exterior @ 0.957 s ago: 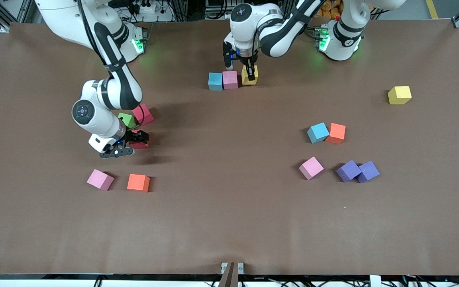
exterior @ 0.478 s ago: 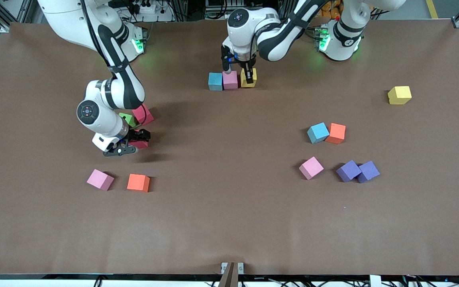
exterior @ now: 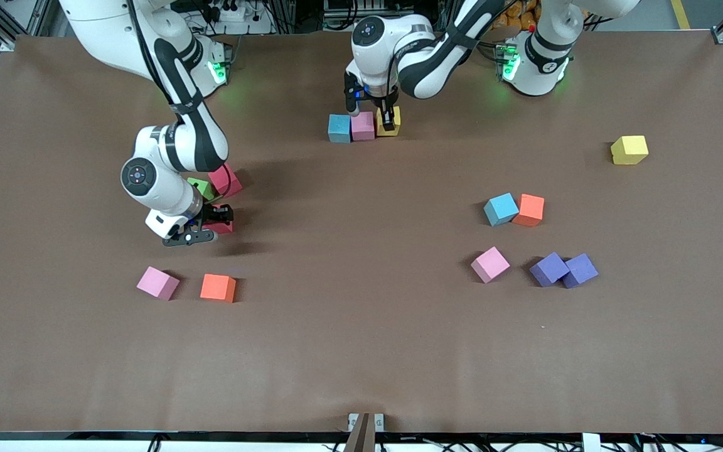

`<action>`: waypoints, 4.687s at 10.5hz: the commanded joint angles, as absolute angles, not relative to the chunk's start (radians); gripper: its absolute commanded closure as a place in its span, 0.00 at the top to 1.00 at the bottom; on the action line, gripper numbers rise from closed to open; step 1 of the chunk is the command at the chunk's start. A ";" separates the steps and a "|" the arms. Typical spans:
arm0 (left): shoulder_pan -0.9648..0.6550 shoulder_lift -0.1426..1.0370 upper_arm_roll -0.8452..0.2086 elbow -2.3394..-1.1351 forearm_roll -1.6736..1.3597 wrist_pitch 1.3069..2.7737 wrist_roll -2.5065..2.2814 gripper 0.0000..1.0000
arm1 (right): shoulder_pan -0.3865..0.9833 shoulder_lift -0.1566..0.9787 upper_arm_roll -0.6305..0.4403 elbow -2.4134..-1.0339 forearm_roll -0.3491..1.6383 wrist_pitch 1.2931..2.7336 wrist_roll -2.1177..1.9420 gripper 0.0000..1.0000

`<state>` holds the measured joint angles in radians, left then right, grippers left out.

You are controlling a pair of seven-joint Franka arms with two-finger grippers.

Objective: Form number 2 with 11 blocks
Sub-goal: 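Carry the red cube with the right gripper while the left gripper reaches cyan, then set red beside pink with the right gripper while the left gripper grasps cyan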

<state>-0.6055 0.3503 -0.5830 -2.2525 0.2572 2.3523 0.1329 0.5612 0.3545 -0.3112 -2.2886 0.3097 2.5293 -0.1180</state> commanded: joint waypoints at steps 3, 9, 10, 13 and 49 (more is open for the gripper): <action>-0.626 0.376 -0.572 -2.227 0.281 2.333 0.133 0.29 | 0.594 0.353 -0.293 -2.209 0.327 2.481 -0.063 0.33; -0.630 0.387 -0.560 -2.210 0.284 2.333 0.140 0.29 | 0.727 0.356 -0.221 -2.125 0.328 2.483 0.217 0.33; -0.630 0.387 -0.558 -2.210 0.282 2.333 0.146 0.29 | 0.745 0.363 -0.221 -2.111 0.330 2.487 0.248 0.33; -0.630 0.388 -0.557 -2.210 0.282 2.333 0.150 0.29 | 0.765 0.367 -0.221 -2.091 0.424 2.502 0.264 0.32; 0.132 0.164 -0.607 -2.145 0.202 2.161 0.135 1.00 | 1.144 0.629 -0.238 -1.744 0.509 2.343 0.633 0.28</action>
<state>0.0854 0.1233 -0.5922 -2.1853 0.2204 2.1666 0.1374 1.1167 0.5834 -0.2191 -1.8206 0.5009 2.3912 0.5913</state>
